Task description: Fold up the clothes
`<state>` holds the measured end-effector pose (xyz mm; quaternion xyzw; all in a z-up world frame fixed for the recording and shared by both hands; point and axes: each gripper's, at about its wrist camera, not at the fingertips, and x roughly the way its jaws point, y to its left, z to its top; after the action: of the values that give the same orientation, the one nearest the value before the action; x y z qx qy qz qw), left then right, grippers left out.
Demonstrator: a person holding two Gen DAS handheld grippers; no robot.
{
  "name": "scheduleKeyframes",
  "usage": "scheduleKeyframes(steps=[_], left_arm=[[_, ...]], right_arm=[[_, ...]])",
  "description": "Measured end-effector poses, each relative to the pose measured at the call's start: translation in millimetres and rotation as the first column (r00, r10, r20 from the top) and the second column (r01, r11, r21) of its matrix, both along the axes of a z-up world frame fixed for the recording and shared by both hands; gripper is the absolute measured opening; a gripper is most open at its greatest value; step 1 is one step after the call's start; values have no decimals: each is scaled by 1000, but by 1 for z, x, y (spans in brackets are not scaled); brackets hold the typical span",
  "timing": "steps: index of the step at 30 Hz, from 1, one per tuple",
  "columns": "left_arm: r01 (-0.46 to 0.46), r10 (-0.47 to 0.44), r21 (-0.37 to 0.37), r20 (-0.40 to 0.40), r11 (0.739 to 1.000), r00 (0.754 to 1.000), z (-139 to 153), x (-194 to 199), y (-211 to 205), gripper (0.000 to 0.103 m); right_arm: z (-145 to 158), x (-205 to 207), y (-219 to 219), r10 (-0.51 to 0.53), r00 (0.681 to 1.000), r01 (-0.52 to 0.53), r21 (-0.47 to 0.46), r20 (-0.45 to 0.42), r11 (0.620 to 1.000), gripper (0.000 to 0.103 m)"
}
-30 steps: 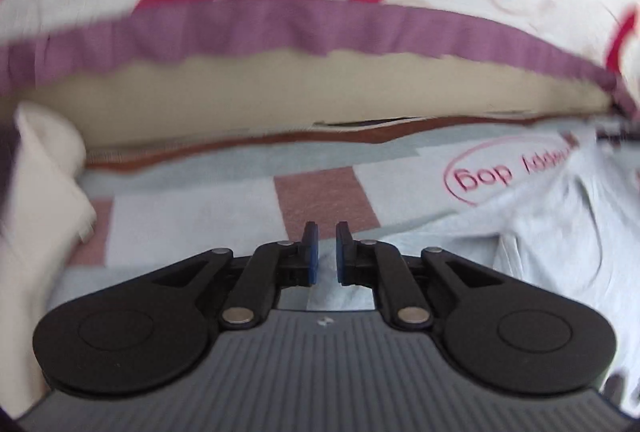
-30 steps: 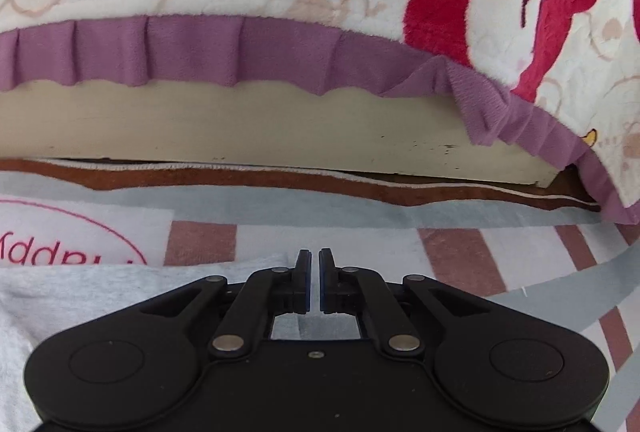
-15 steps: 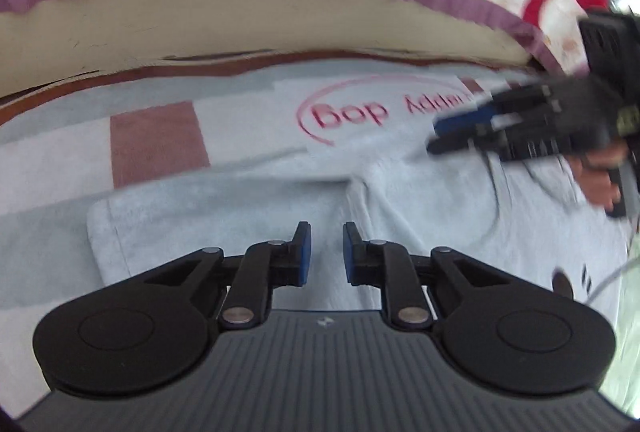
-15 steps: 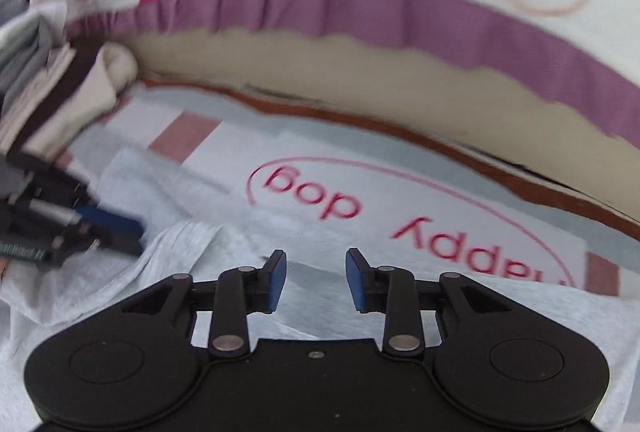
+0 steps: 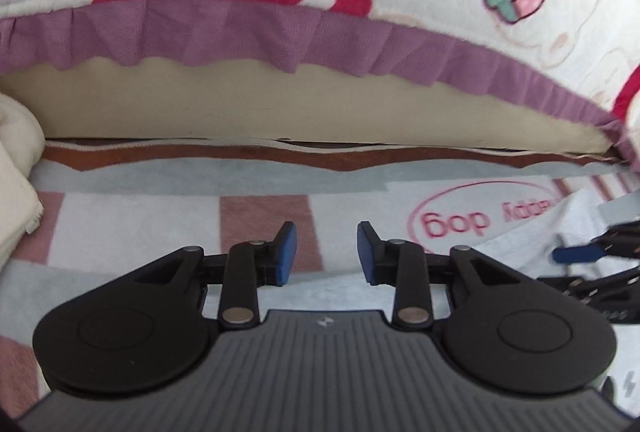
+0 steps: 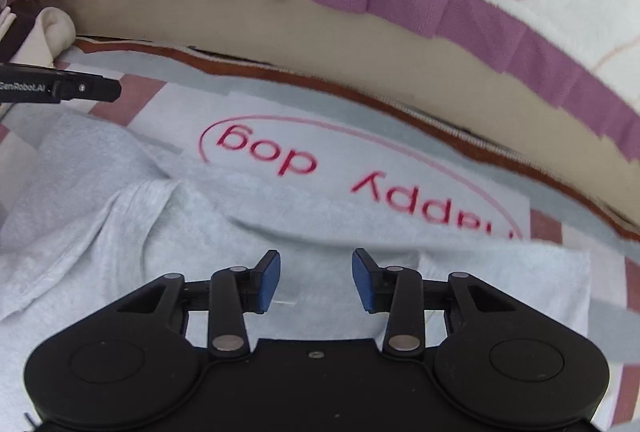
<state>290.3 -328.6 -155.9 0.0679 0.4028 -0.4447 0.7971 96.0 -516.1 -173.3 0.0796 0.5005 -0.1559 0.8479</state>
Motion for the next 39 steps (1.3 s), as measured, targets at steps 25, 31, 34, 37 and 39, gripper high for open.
scheduleKeyframes(steps=[25,31,34,37,39], left_arm=[[-195,199,51,-90,979,976,35,-76,161,54],[-238,249,79,-207,968,946,13,-106,233,61],[-183,199,80,-286,980,937,4,-120,251,62],[-292,269,14,-438,956,858,-9,-124,265,59],[-358,280,-30,-564,933,777,-22,-125,273,59]], right_arm=[[47,-16,30,-213,924,120,287,318,950,55],[37,-35,111,18,967,-92,284,254,955,55],[23,-42,150,122,973,-177,296,195,939,54],[12,-49,178,191,968,-231,274,165,933,54],[6,-52,190,222,964,-252,235,146,939,54]])
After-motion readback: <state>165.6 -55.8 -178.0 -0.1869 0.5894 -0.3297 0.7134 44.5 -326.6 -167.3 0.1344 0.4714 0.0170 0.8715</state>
